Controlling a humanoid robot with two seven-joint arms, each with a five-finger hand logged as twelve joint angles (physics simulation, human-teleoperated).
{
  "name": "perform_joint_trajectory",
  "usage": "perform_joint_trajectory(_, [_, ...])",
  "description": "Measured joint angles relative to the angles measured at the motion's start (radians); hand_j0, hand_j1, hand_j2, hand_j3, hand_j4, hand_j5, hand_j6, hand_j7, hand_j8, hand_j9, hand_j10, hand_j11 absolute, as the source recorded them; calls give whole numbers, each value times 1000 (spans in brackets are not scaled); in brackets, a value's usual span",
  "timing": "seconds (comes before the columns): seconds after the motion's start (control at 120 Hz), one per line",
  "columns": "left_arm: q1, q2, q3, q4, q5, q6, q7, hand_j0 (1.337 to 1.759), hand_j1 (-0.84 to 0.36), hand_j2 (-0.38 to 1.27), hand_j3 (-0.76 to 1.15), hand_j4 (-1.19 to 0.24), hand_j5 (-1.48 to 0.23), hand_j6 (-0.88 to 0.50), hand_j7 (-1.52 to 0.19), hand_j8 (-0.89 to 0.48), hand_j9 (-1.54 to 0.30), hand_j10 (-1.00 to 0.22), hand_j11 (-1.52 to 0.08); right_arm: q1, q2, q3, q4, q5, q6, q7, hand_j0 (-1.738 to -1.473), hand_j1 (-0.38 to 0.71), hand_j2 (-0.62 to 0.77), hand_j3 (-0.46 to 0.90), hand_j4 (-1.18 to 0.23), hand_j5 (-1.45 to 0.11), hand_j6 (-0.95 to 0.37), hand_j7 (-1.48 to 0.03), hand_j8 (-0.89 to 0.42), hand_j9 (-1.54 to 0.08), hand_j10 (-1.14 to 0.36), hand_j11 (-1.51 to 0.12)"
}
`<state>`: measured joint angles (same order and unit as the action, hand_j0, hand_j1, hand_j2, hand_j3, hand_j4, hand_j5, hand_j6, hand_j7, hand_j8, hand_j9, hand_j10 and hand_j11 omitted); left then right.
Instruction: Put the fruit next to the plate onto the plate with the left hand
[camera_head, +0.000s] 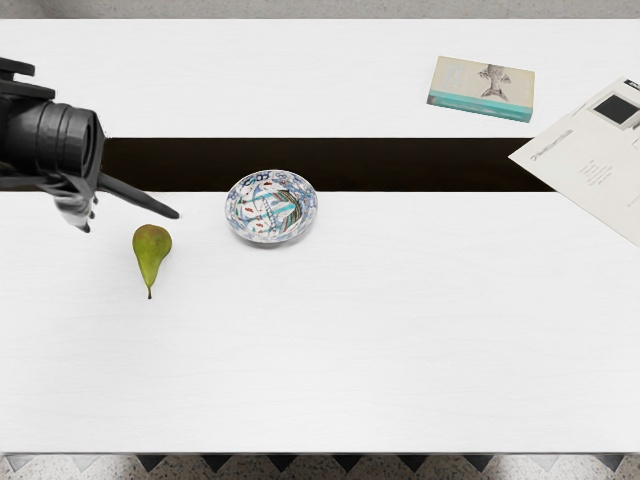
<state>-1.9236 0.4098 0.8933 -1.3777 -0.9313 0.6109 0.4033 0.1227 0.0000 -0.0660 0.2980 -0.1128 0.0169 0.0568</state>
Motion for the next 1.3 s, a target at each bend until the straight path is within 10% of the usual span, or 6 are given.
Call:
perform_joint_trajectory(0.617, [17,-138,65,77,-67,0,17,1658,337,2,0,-11,-14,-11,-14,-11,-14,-11,-14,0,0,0,0,0,0,0,-1658,-333,-3,0,-13,-17,-13,-17,-13,-17,-13,-17])
perform_joint_trajectory(1.3, [81,-184,74,120,-67,0,18,1658,43,51,0,-256,-332,-256,-332,-256,-332,-256,-332,0,0,0,0,1,0,0,-1658,-333,-3,0,-13,-17,-13,-17,-13,-17,-13,-17])
